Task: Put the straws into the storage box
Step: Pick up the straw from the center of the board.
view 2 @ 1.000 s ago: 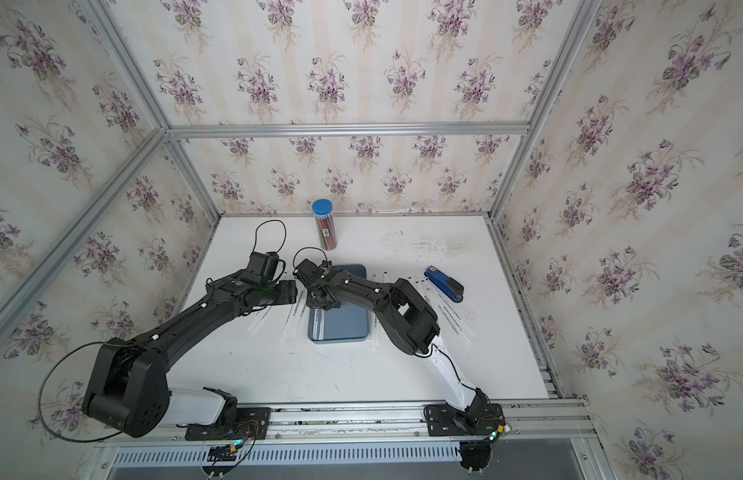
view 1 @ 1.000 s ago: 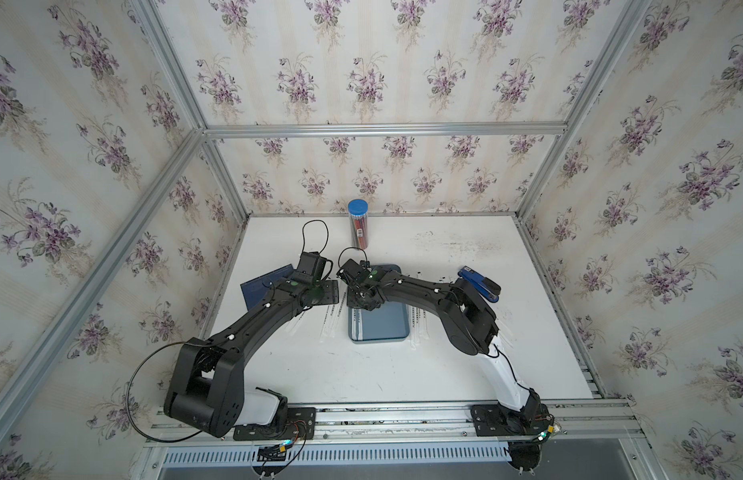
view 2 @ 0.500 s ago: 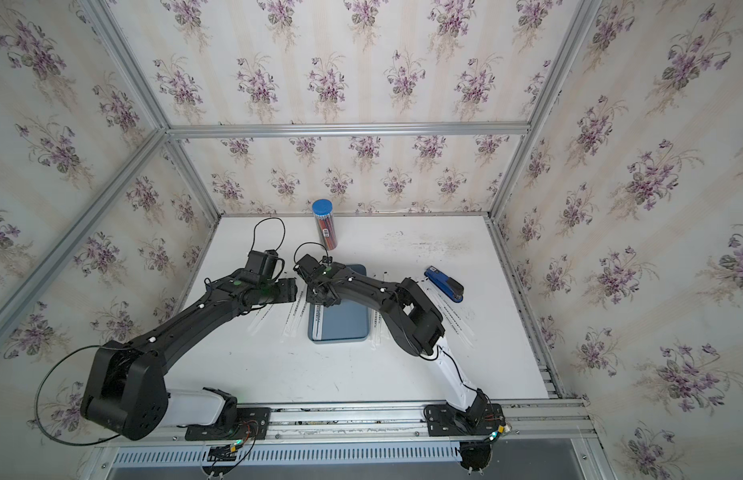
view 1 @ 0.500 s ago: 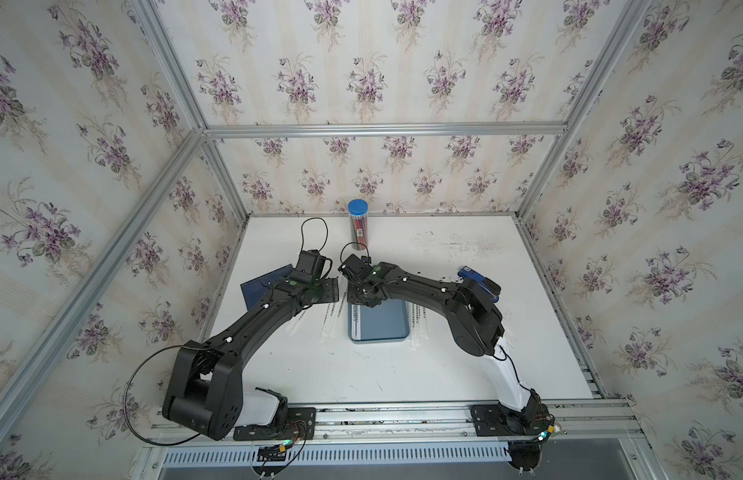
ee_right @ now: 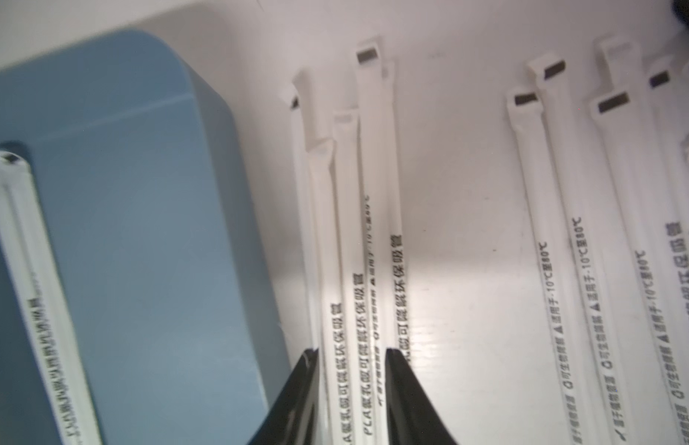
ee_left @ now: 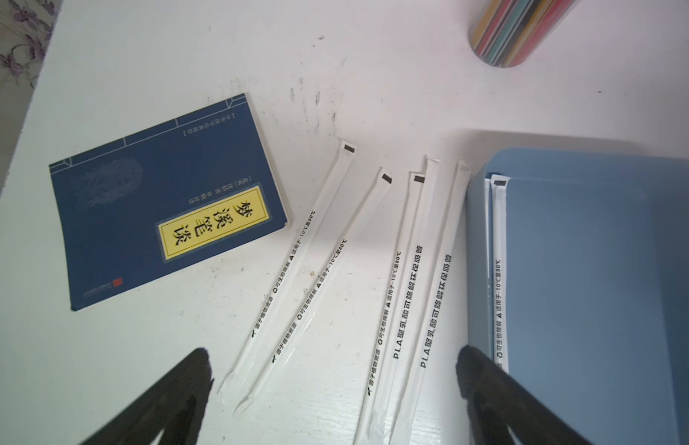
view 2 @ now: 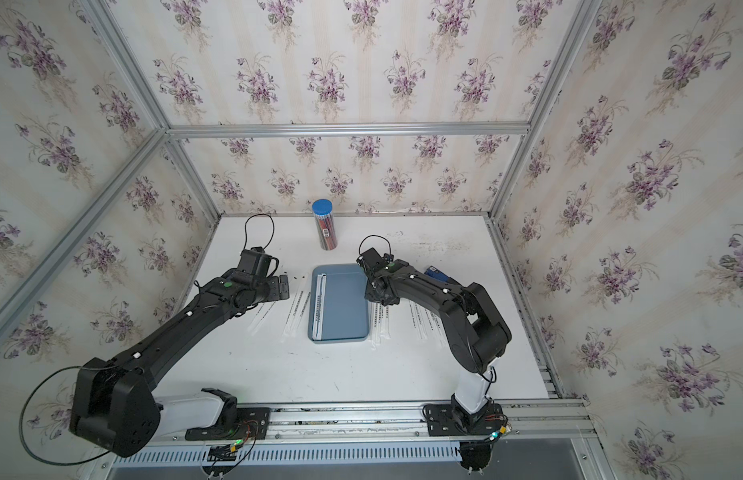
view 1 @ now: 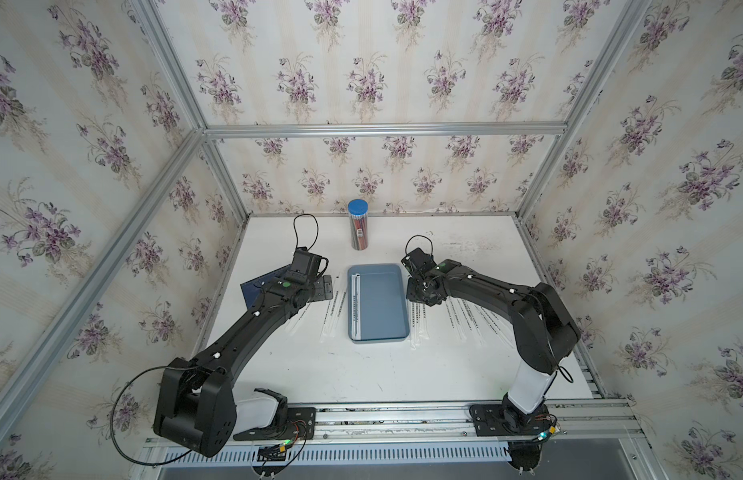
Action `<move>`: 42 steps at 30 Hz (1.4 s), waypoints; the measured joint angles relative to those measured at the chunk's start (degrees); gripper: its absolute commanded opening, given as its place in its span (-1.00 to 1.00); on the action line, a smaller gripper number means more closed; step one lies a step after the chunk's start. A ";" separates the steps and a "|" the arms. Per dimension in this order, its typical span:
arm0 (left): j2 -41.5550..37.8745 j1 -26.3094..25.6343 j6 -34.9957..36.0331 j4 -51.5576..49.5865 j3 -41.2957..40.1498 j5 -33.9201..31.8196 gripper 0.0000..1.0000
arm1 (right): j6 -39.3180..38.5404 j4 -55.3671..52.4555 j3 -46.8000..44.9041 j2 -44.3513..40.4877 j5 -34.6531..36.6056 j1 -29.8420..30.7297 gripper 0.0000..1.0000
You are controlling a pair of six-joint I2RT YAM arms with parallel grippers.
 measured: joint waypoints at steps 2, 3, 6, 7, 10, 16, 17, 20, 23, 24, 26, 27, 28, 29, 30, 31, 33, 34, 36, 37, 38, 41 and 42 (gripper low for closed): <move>-0.98 2.25 -0.55 1.01 -1.60 1.92 1.00 | -0.74 0.37 -0.61 0.85 -0.09 -0.24 -0.39; -1.07 3.72 -0.70 1.49 -2.34 4.39 1.00 | -1.07 0.72 -0.70 1.53 -0.07 -0.46 -0.39; 1.03 5.86 -0.37 2.27 -2.38 11.30 1.00 | -1.88 1.62 -0.92 3.04 0.02 -0.74 -0.40; 2.45 5.77 0.28 2.16 -1.55 13.97 1.00 | -2.08 1.86 -1.03 3.41 0.13 -0.96 -0.40; 6.10 4.57 2.47 1.46 1.07 17.42 0.99 | -2.47 2.38 -1.62 4.35 0.61 -1.79 -0.42; 6.84 0.07 5.07 -1.60 2.45 16.15 0.99 | -3.50 3.63 -2.01 5.31 1.42 -2.58 -0.47; 6.84 0.04 5.09 -1.77 2.38 15.87 0.99 | -3.52 3.74 -2.01 5.38 1.53 -2.58 -0.48; 6.80 -0.22 5.33 -1.77 1.79 15.45 0.99 | -3.74 3.96 -1.99 5.42 1.64 -2.64 -0.51; 6.25 -0.28 5.51 -1.75 1.42 15.52 0.99 | -3.98 3.98 -1.97 5.31 1.46 -2.78 -0.45; 5.99 -0.28 5.53 -1.70 1.40 15.65 0.99 | -4.37 3.87 -1.97 5.07 1.49 -2.78 -0.43; 5.51 -0.28 5.79 -1.51 1.31 16.00 0.99 | -4.63 3.28 -1.77 4.22 1.60 -2.89 -0.42; 5.42 -0.28 5.81 -1.46 1.31 16.13 0.98 | -4.76 3.02 -1.55 3.56 1.66 -2.97 -0.41; 5.49 -0.28 5.86 -1.42 1.31 16.11 0.95 | -4.79 2.91 -1.27 2.93 1.64 -3.13 -0.41; 5.81 -0.28 5.88 -1.55 1.40 15.91 0.91 | -4.83 2.93 -1.09 2.38 1.66 -3.28 -0.41; 6.95 -0.28 5.86 -2.08 1.90 15.23 0.82 | -4.98 2.91 -1.03 1.90 1.66 -3.50 -0.41; 8.83 -0.28 5.88 -2.80 2.89 14.32 0.70 | -5.03 2.82 -1.03 1.55 1.68 -3.69 -0.41; 13.07 -0.28 5.97 -4.79 5.11 12.72 0.55 | -5.16 2.71 -1.14 1.18 1.70 -3.96 -0.41; 15.28 -0.28 6.19 -6.10 6.38 11.61 0.53 | -5.22 2.62 -1.25 0.98 1.68 -3.96 -0.41; 18.14 -0.26 6.36 -8.26 7.80 9.18 0.45 | -5.22 2.36 -1.31 0.46 1.68 -3.96 -0.41; 18.75 -0.24 6.38 -9.38 8.00 7.76 0.42 | -5.22 2.34 -1.33 0.11 1.66 -3.96 -0.41; 18.91 -0.20 6.38 -10.32 8.09 6.45 0.41 | -5.20 2.29 -1.36 -0.31 1.68 -3.96 -0.41; 19.74 0.04 6.64 -11.52 8.96 3.69 0.31 | -5.20 2.32 -1.46 -1.46 1.66 -3.96 -0.41; 20.39 0.07 6.91 -11.67 9.40 3.02 0.24 | -5.20 2.32 -1.53 -1.68 1.66 -3.96 -0.41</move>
